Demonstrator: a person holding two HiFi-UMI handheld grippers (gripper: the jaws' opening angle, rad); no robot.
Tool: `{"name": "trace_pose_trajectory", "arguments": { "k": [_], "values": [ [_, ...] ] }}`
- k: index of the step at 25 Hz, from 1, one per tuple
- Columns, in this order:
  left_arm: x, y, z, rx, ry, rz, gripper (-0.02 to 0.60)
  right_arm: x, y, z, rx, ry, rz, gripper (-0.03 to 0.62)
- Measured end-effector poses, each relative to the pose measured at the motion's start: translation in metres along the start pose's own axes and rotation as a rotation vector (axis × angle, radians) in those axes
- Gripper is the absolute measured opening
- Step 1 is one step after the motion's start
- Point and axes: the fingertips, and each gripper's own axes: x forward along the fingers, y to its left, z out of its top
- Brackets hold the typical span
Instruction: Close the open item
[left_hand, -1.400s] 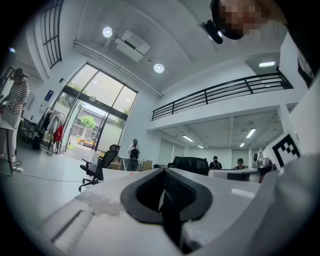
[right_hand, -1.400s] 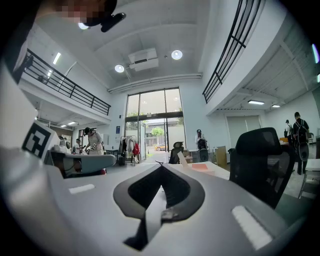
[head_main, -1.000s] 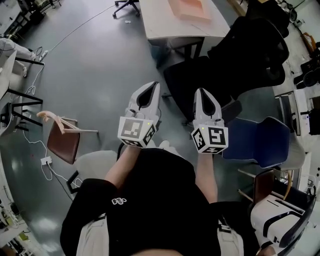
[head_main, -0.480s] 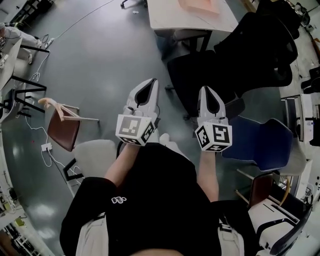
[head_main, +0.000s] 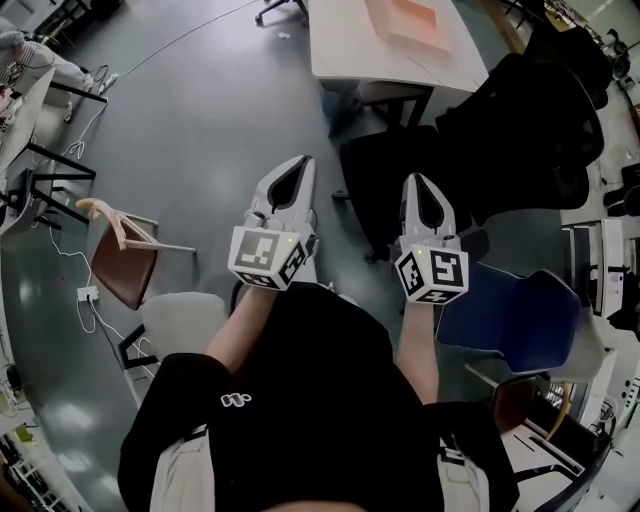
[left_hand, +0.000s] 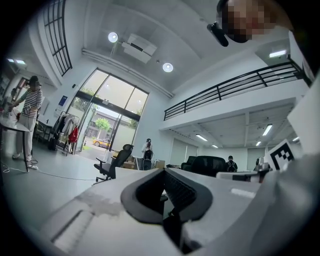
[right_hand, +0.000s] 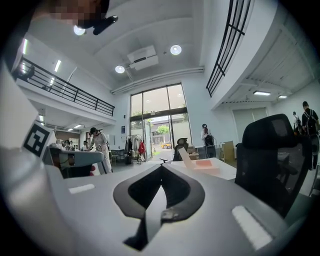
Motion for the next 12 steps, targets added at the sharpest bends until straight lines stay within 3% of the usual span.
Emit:
{"name": "trace_pose_trajectory", "arguments": {
  "k": [7, 12],
  "values": [
    [0.095, 0.07, 0.0, -0.014, -0.025, -0.006, -0.003, 0.112, -0.025, -0.001, -0.03, -0.011, -0.008, -0.009],
    [0.202, 0.125, 0.014, 0.0, 0.007, -0.082, -0.003, 0.214, -0.058, 0.018, -0.03, -0.037, -0.079, -0.009]
  ]
}}
